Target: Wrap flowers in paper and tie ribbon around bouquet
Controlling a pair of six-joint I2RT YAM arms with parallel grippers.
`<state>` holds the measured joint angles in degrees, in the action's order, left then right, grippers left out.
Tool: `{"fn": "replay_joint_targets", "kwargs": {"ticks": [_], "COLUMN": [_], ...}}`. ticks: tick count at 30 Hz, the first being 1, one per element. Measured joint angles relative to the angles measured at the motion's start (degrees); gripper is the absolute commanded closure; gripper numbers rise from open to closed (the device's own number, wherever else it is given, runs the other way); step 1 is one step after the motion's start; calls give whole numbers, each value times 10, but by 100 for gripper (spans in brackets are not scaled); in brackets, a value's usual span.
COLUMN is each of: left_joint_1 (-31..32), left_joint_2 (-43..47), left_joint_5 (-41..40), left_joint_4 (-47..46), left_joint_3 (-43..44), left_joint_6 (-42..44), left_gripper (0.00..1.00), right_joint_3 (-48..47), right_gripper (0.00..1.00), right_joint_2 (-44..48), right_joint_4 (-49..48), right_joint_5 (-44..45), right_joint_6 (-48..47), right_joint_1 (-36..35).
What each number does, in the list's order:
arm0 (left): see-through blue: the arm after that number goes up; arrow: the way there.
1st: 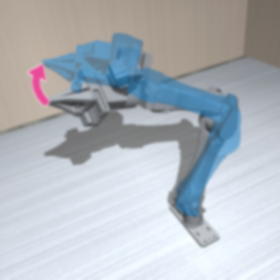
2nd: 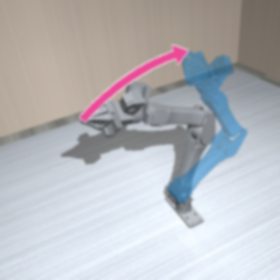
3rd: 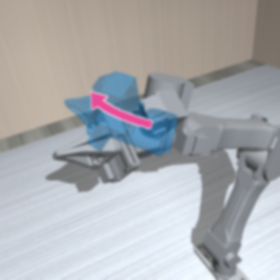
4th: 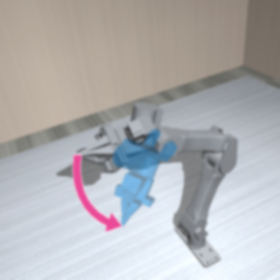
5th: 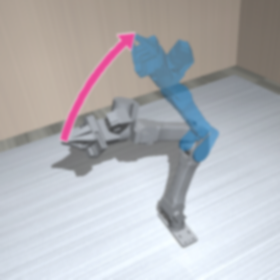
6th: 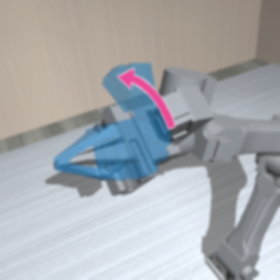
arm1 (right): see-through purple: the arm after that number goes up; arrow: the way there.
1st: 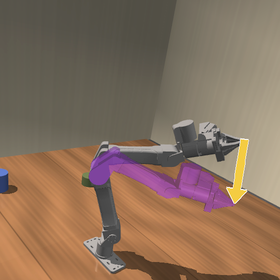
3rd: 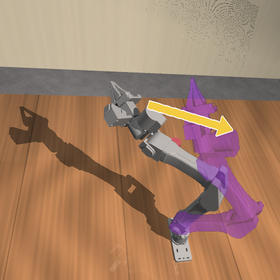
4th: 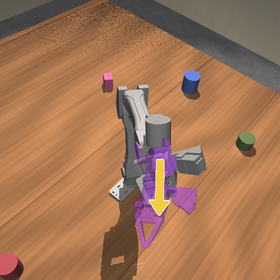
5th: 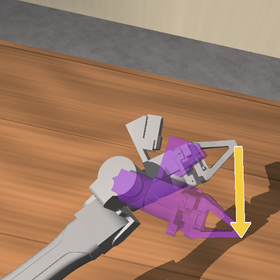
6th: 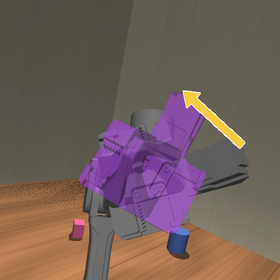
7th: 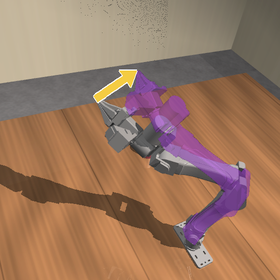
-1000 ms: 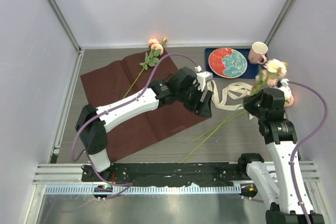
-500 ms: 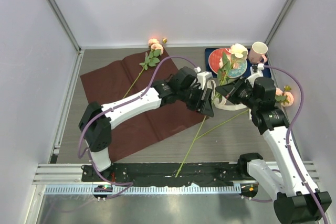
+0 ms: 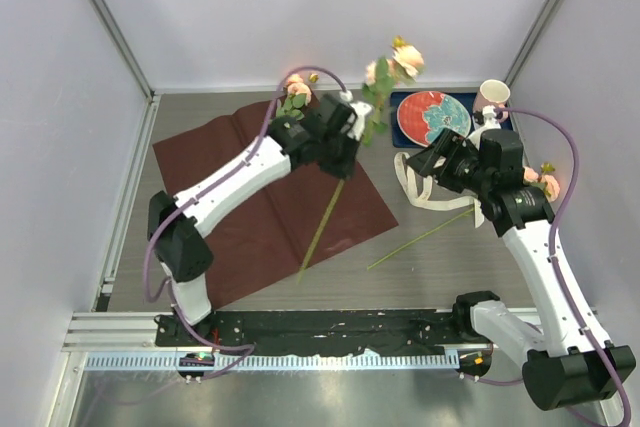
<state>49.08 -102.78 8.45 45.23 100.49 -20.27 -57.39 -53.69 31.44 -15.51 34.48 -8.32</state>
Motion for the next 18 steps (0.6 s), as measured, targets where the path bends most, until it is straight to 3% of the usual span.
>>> {"fn": "replay_joint_targets", "kwargs": {"ticks": [4, 9, 14, 18], "left_joint_1": [-99, -214, -236, -235], "left_joint_2": [-49, -198, -338, -377], "left_joint_5": [-74, -141, -189, -201], "left_joint_4": [74, 145, 191, 203], "left_joint_3": [90, 231, 357, 366], "left_joint_6": [85, 176, 248, 286], "left_gripper": [100, 100, 100, 100], "right_joint_3": [-4, 2, 19, 31], "right_gripper": [26, 27, 28, 28], "right_joint_2": [-2, 1, 6, 7], "right_joint_4": [34, 49, 62, 72], "right_joint_5": [23, 22, 18, 16], "right_joint_6": [-33, -47, -52, -53], "right_joint_1": [0, 0, 0, 0]}}
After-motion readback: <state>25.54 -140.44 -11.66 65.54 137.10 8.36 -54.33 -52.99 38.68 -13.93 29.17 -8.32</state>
